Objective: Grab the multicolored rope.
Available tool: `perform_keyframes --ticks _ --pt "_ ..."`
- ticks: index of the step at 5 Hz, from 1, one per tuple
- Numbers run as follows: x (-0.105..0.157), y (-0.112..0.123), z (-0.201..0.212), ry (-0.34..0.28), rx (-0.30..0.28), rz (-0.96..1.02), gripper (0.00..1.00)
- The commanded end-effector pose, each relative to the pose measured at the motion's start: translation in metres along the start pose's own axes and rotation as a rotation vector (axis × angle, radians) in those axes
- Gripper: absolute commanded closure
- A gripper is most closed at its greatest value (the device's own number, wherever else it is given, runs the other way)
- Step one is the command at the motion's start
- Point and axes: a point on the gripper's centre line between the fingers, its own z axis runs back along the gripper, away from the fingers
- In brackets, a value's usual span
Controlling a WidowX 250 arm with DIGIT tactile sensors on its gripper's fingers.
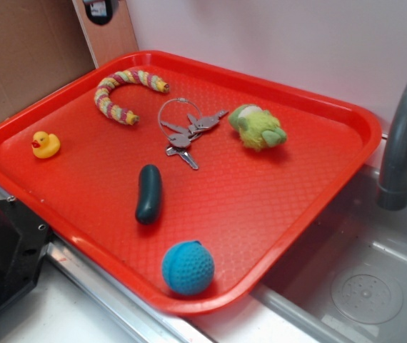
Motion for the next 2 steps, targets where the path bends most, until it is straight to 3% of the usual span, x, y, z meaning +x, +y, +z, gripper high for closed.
perform_keyframes --ticks 1,2 --pt "0.0244 -0.007 -0.0029 0.05 0.089 -0.315 0.0" --pt "0.0309 -0.0092 -0.0075 0.076 0.127 -0.339 0.0"
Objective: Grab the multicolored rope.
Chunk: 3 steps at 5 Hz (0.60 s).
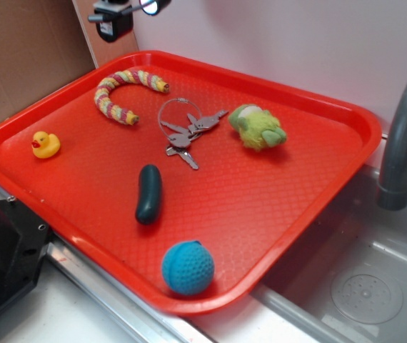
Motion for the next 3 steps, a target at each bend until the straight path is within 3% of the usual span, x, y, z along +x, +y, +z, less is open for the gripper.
perform_keyframes --ticks 1,2,3 --pt "0.016 -0.004 0.004 0.023 0.067 -0.036 0.0" --pt "0.016 -0.004 0.004 0.023 0.067 -0.036 0.0" --pt "0.004 0.001 -0.032 0.016 0.154 -0.006 0.0"
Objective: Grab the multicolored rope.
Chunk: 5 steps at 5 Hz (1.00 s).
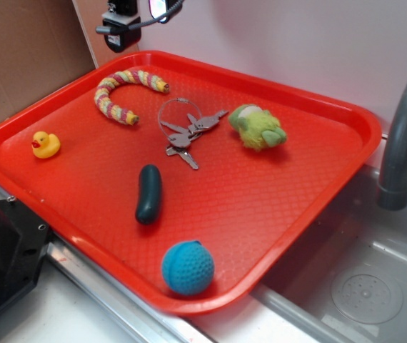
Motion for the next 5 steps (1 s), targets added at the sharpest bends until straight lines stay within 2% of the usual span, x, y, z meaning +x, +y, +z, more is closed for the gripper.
perform_keyframes --ticks 1,2,3,4,5 --pt "-0.027 0.013 -0.056 0.012 0.097 0.098 0.0" --pt "-0.036 -0.006 -0.102 0.082 -0.024 0.053 0.0" --pt "-0.042 -0.018 -0.112 0.101 -0.072 0.049 0.0" --pt "-0.044 -0.029 -0.101 0.064 -0.078 0.027 0.0" --pt "-0.05 -0.031 -0.108 0.08 -0.089 0.027 0.0"
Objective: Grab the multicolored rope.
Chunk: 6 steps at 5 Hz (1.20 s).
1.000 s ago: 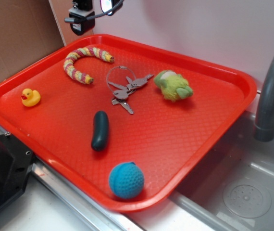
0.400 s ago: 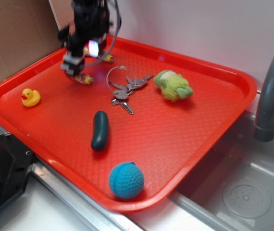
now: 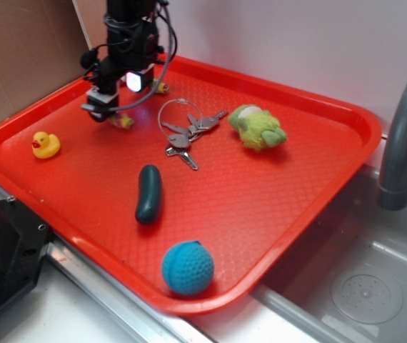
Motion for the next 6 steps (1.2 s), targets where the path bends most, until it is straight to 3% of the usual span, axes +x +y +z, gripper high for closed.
perform_keyframes --ticks 1,2,3,5,6 --pt "-0.005 -0.017 0.024 -0.068 0.052 -0.024 0.0" --pt "-0.005 -0.014 0.012 -0.054 0.04 -0.005 0.16" --pt "-0.006 -0.009 0.004 -0.058 0.043 0.026 1.0" --pt "-0.003 -0.008 0.001 -0.046 0.044 0.031 1.0" --pt "0.004 -0.003 0.02 -0.032 0.103 0.105 1.0"
